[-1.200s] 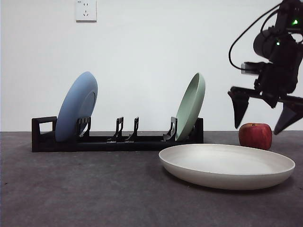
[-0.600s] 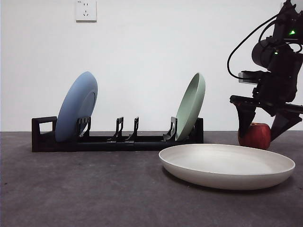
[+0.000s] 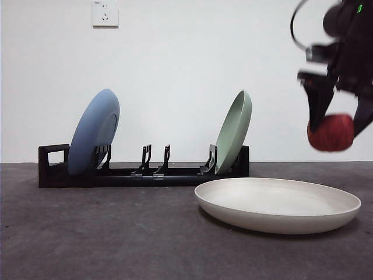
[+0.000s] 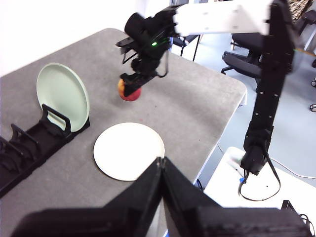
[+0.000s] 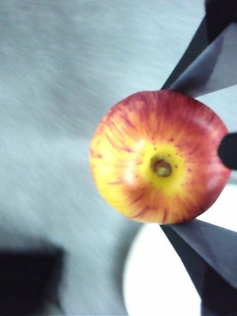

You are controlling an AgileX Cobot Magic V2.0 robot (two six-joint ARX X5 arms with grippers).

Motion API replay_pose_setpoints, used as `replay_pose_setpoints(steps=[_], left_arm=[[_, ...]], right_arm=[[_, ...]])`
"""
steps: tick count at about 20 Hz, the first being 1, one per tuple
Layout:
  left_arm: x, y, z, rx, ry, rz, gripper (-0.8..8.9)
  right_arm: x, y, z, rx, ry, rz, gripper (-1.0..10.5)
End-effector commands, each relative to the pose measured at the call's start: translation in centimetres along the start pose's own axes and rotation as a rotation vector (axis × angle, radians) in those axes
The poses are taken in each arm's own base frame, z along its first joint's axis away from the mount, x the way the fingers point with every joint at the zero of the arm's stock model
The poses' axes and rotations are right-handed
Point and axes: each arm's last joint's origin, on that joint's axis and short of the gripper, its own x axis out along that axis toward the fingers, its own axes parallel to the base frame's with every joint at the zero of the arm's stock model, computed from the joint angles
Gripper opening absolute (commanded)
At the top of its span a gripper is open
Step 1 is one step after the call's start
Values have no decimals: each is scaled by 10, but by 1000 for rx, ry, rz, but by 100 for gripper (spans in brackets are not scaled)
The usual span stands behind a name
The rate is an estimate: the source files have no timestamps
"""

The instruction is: Take the yellow plate from the plate rack,put the plate on the table,take the apple from the table,put the apple in the plate

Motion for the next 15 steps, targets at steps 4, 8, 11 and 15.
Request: replay_pose_setpoints(steps=[4, 8, 11, 15], left_arm=[[1, 0, 0, 43, -1, -2, -4], [1, 0, 0, 54, 0, 0, -4], [1, 0, 0, 54, 0, 0, -4], [1, 0, 0, 54, -1, 0, -4]], right_arm=[[-23, 55, -52, -129, -13, 81, -12], [-32, 90, -73, -172, -41, 136, -12], [-22, 109, -86, -217, -9, 145, -12], [6, 116, -107, -219, -23, 37, -12]])
